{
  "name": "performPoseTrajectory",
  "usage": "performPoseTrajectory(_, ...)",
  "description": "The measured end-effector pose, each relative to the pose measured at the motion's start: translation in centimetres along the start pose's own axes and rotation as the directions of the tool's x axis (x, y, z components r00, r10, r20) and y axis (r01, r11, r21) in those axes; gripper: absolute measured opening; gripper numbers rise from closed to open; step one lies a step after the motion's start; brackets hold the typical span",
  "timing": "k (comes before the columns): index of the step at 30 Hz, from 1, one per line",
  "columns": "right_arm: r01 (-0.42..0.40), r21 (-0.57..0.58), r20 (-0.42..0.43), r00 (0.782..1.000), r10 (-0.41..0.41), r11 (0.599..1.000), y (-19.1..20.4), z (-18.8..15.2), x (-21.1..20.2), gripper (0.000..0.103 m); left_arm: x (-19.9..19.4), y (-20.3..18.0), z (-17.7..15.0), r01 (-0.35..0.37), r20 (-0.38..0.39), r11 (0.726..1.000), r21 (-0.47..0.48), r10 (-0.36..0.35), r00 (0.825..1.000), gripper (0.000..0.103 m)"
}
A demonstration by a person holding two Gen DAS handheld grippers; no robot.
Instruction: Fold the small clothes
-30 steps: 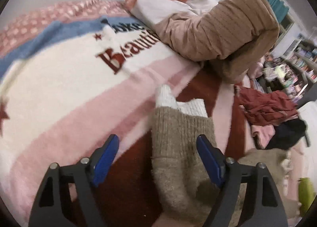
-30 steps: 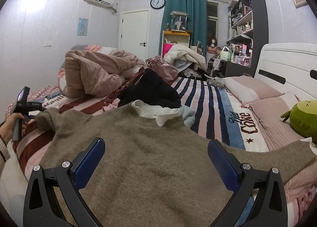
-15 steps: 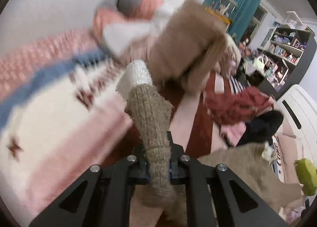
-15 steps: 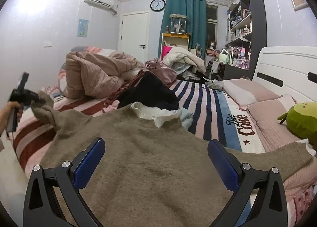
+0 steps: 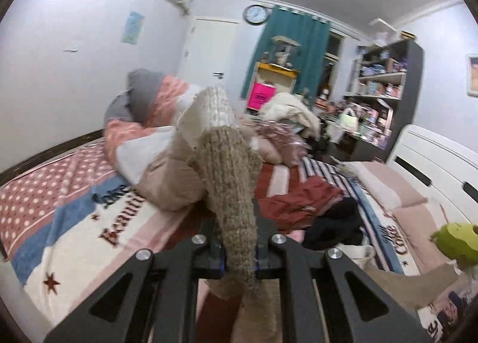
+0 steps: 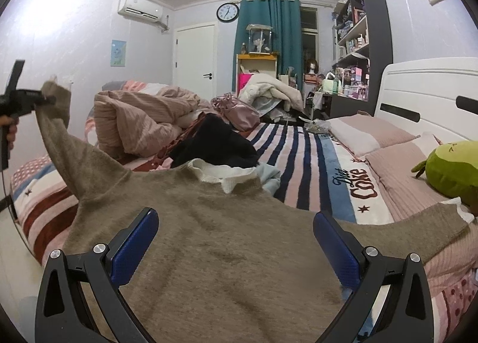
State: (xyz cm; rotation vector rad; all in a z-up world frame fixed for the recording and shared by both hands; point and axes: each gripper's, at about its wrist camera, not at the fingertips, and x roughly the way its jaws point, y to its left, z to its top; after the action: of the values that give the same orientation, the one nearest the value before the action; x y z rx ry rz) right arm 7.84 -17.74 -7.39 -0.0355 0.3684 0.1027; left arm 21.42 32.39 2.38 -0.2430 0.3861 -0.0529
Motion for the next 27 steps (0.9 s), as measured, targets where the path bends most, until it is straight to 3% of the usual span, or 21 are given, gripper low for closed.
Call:
performPoseTrajectory(8,0.061,0.055,-0.021,0.998,-0.060,0.997,-3.5,-0.7,0.1,0.103,0.4,-9.0,-3.5,0.148,-0.071,0.986,0.077,-0.143,0.987,0.009)
performPoseTrajectory(15,0.059,0.075,-0.045,0.997,-0.056,0.995,-6.3,-1.7,0.0,0.103,4.1,-15.9,-9.3,0.258,-0.209,0.962,0.092,-0.235,0.949,0.009)
performPoseTrajectory(18,0.066,0.072,-0.056,0.997,-0.062,0.995,-7.1,-2.0,0.0,0.103,5.8,-18.9,-12.3,0.328,-0.274,0.941,0.084,-0.295,0.915,0.009)
performPoseTrajectory(21,0.084,0.071,-0.061,0.995,-0.079,0.994,-8.1,-2.2,0.0,0.103,7.0,-21.8,-15.7,0.431,-0.336,0.900,0.064,-0.388,0.858,0.010)
performPoseTrajectory(23,0.096,0.075,-0.062,0.994,-0.092,0.993,-8.7,-2.3,-0.2,0.103,8.0,-23.9,-18.1,0.509,-0.393,0.860,0.041,-0.455,0.799,0.011)
performPoseTrajectory(25,0.108,0.085,-0.064,0.993,-0.102,0.991,-9.3,-2.4,-0.3,0.103,8.6,-26.1,-20.4,0.563,-0.455,0.825,0.044,-0.485,0.747,0.016)
performPoseTrajectory(27,0.115,0.100,-0.068,0.992,-0.108,0.988,-9.8,-2.6,-0.4,0.103,8.7,-27.4,-22.1,0.578,-0.497,0.812,0.087,-0.467,0.731,0.031)
